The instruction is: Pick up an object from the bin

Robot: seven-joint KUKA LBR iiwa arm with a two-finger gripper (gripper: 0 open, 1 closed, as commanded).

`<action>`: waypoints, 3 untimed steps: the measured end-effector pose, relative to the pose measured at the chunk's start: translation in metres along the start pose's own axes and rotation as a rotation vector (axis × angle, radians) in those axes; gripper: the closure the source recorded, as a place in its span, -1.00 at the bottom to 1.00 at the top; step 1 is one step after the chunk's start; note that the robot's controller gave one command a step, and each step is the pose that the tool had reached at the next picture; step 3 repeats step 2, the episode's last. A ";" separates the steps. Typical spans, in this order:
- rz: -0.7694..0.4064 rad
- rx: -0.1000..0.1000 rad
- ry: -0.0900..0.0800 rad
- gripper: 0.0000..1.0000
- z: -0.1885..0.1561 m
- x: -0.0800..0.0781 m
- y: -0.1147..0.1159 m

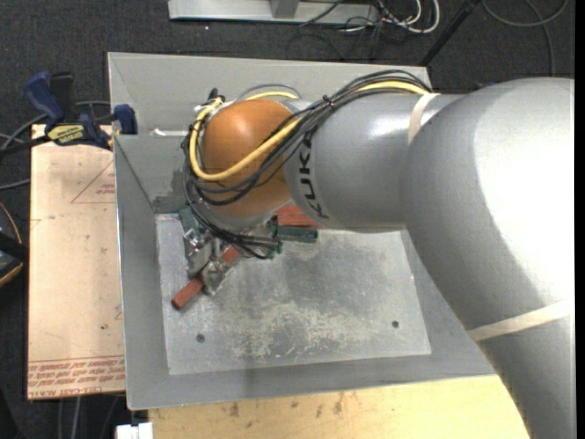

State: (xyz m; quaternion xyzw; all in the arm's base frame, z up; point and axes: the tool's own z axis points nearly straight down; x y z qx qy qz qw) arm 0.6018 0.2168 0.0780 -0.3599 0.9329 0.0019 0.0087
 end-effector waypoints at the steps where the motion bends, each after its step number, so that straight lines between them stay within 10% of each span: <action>1: 0.000 0.000 0.000 1.00 0.000 0.000 0.000; 2: -0.411 -0.004 0.011 1.00 -0.134 0.004 -0.030; 3: -0.411 -0.004 0.011 1.00 -0.134 0.004 -0.030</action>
Offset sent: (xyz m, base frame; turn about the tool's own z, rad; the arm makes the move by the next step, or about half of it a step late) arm 0.0144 -0.0273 0.1333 -0.4165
